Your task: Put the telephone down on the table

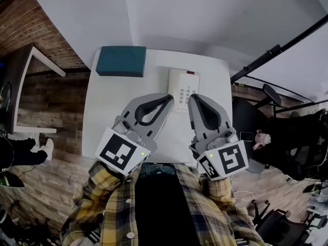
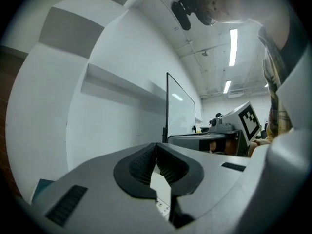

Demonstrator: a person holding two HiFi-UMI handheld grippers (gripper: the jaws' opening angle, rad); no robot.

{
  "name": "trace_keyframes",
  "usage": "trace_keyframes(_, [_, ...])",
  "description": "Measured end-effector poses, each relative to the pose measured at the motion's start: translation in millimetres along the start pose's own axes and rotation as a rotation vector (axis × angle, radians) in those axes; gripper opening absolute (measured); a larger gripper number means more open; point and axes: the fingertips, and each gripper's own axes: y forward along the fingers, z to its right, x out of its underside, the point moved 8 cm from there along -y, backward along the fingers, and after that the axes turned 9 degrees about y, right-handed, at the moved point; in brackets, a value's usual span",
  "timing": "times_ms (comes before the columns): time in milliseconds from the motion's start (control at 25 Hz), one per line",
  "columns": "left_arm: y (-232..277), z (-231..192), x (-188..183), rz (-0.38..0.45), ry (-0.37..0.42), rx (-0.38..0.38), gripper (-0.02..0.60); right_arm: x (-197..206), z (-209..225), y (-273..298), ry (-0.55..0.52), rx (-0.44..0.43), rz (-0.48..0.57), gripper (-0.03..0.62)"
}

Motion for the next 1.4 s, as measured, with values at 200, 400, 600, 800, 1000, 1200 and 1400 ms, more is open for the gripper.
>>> trace_keyframes(200, [-2.9, 5.3, -0.8, 0.007, 0.007, 0.001, 0.017, -2.5, -3.8, -2.6, 0.006, -0.02, 0.007, 0.025])
trace_keyframes(400, [-3.5, 6.1, -0.8, 0.002, 0.019, -0.003, 0.017, -2.3, -4.7, -1.9, 0.006, -0.026, 0.001, 0.025])
trace_keyframes(600, [-3.7, 3.5, 1.7, -0.005, -0.002, -0.011, 0.017, -0.1, -3.9, 0.6, 0.001, -0.03, -0.014, 0.025])
trace_keyframes(800, [-4.5, 1.6, 1.5, -0.002, -0.003, -0.015, 0.017, 0.9, -2.9, 0.4, -0.002, -0.02, -0.017, 0.025])
trace_keyframes(1000, [-2.6, 4.9, 0.9, -0.014, 0.015, 0.002, 0.017, 0.9, -2.3, -1.4, 0.0, -0.023, -0.02, 0.025])
trace_keyframes(1200, [-1.4, 3.8, 3.7, -0.017, -0.002, 0.005, 0.017, 1.7, 0.1, -0.5, 0.008, -0.026, -0.028, 0.025])
trace_keyframes(1400, [1.7, 2.3, 6.8, -0.036, 0.032, 0.027, 0.017, 3.5, 5.2, -0.6, 0.014, -0.022, -0.032, 0.025])
